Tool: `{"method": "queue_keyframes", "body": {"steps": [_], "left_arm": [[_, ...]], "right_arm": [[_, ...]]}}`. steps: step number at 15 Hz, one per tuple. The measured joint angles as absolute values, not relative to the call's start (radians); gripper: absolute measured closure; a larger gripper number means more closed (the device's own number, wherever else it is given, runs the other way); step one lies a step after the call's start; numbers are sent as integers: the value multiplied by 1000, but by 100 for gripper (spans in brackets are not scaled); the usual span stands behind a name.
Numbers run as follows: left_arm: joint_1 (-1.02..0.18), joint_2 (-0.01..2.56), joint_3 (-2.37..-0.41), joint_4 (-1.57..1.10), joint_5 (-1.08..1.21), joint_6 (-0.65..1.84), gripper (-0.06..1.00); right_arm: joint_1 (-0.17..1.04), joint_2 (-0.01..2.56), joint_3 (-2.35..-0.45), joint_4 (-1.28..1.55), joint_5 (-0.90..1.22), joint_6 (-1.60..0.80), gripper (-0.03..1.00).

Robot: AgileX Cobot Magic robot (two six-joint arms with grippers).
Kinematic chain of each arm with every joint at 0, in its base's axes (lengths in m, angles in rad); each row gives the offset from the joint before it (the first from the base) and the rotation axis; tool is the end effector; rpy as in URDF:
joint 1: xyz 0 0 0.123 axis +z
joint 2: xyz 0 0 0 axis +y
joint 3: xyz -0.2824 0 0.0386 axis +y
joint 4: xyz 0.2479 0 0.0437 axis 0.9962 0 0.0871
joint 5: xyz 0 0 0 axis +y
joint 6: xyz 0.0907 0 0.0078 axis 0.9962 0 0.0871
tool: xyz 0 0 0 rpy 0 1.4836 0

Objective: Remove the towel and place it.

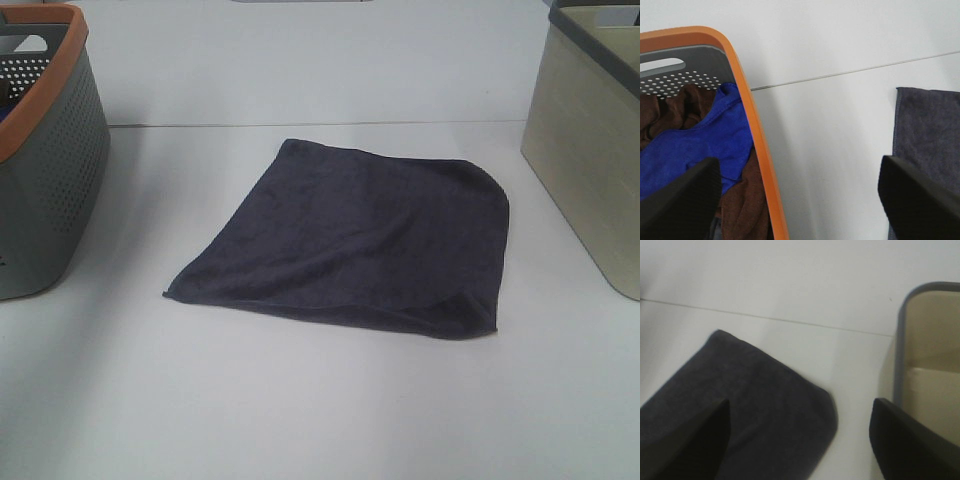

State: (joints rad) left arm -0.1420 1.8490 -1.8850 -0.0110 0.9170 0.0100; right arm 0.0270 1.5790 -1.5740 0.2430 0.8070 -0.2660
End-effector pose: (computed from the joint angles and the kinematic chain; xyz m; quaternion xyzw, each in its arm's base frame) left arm 0.4202 -0.0609 0.3715 0.0688 0.9229 -0.0303 0.3776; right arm 0.3564 0.0255 0.3890 -0.0921 0.9014 0.0648 0.4182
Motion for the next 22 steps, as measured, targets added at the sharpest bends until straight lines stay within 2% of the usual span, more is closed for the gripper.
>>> {"method": "queue_keyframes", "body": {"steps": [5, 7, 9, 14, 22], "left_arm": [[-138, 1847, -2008, -9, 1118, -40, 14], [-138, 1847, -2009, 0, 1198, -55, 14], [-138, 1829, -1984, 9, 1209, -78, 14], [-143, 1575, -1645, 117, 1159, -170, 14], [-143, 884, -940, 131, 964, -196, 14]], "right_arm": [[63, 1610, -1813, -118, 1193, -65, 21], [122, 1601, -1824, -240, 1211, -36, 22], [155, 1574, -1819, -201, 1214, -9, 22], [163, 1341, -1551, -131, 1214, -40, 22], [163, 804, -948, -96, 1150, -47, 22]]}}
